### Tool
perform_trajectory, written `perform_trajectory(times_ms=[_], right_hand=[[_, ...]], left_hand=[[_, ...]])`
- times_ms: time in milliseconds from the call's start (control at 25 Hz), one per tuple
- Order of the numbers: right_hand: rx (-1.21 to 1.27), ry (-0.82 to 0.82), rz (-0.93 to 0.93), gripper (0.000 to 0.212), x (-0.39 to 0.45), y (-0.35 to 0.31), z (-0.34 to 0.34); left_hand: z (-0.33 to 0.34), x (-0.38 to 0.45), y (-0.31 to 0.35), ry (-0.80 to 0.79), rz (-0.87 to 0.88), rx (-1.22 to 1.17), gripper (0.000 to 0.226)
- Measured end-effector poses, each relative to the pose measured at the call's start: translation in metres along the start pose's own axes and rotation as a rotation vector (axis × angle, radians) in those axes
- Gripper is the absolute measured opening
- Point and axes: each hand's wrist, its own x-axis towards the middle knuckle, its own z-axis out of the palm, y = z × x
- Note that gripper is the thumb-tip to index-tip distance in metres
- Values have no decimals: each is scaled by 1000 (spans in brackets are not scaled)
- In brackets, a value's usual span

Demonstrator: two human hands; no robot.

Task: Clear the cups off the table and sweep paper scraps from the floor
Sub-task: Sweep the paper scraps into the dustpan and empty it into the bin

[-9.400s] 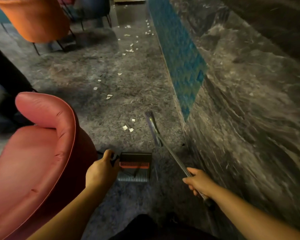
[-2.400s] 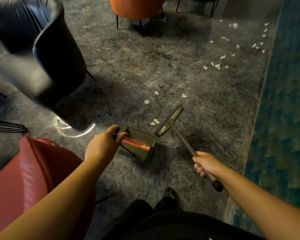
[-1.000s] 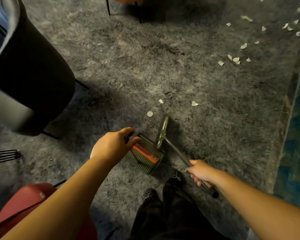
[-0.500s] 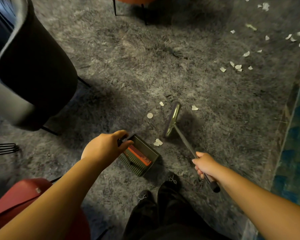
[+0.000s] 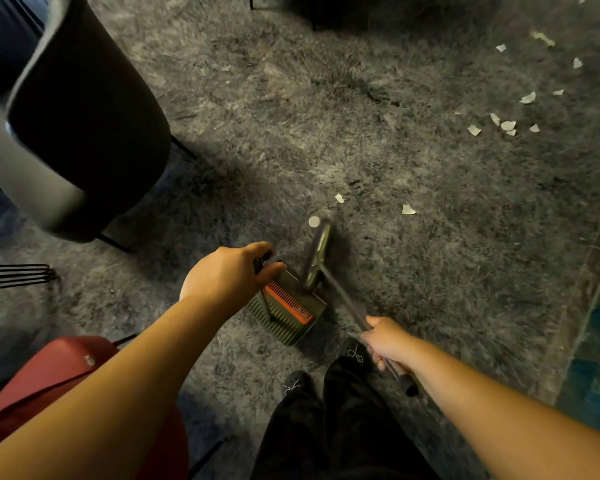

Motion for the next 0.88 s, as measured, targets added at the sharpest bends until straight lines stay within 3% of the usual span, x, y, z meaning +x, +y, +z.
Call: perform_trajectory(times_ms=[80,200,360,600,880], right_hand=[[-51,-63,-10,59,-7,-3,15],[67,-102,4,60,-16,-2,18],[131,-33,15,58,-29,-2,-2],[-7,107,12,59,-19,-6,-4],[119,-46,34,54,-12,-7,31]], left_hand=[[-1,-2,-4,-9,-3,-5,46],[-1,-7,-13,-20,-6,-7,56],[1,-11,-20,-24,-14,3,56],[4,-22,-35,14,-9,-10,52],[13,-28,-41,29,14,5,58]])
